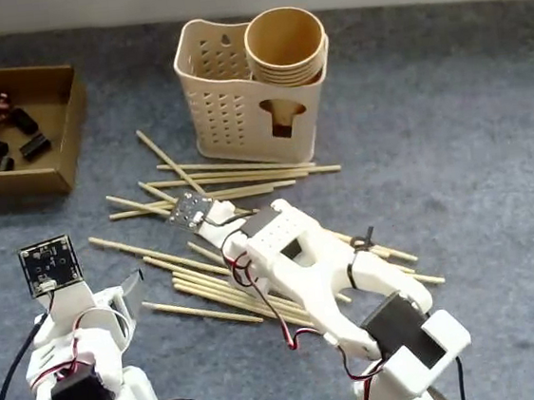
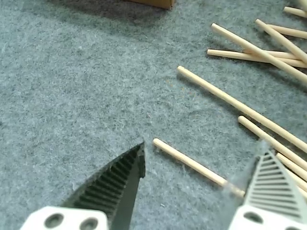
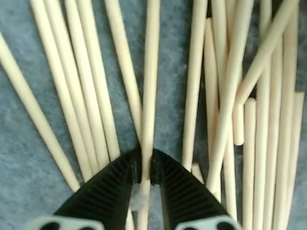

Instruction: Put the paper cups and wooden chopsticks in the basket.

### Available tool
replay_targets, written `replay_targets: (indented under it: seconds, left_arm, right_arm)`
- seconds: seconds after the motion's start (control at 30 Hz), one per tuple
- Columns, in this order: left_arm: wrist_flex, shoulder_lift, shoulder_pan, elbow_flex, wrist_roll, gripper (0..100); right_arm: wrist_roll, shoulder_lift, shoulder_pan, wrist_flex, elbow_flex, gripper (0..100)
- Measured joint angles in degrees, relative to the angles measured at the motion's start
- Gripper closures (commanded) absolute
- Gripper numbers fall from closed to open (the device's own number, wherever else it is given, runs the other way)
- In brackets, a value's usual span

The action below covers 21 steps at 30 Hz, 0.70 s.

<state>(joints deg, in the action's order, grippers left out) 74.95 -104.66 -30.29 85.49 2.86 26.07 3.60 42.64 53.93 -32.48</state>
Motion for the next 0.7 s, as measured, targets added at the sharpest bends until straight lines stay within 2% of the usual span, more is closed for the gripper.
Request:
replay_targets:
  seconds: [0.3,0.7]
  left_arm:
    - [0.00,0.00,0.00,0.00,0.00,67]
    - [0.00,0.00,0.00,0.00,0.00,67]
  right_arm:
    - [0.18,-0.35,-2.81,4.48,0.53,99.3]
    - [-2.29,-18.90,-5.19,4.84,-3.52,99.4]
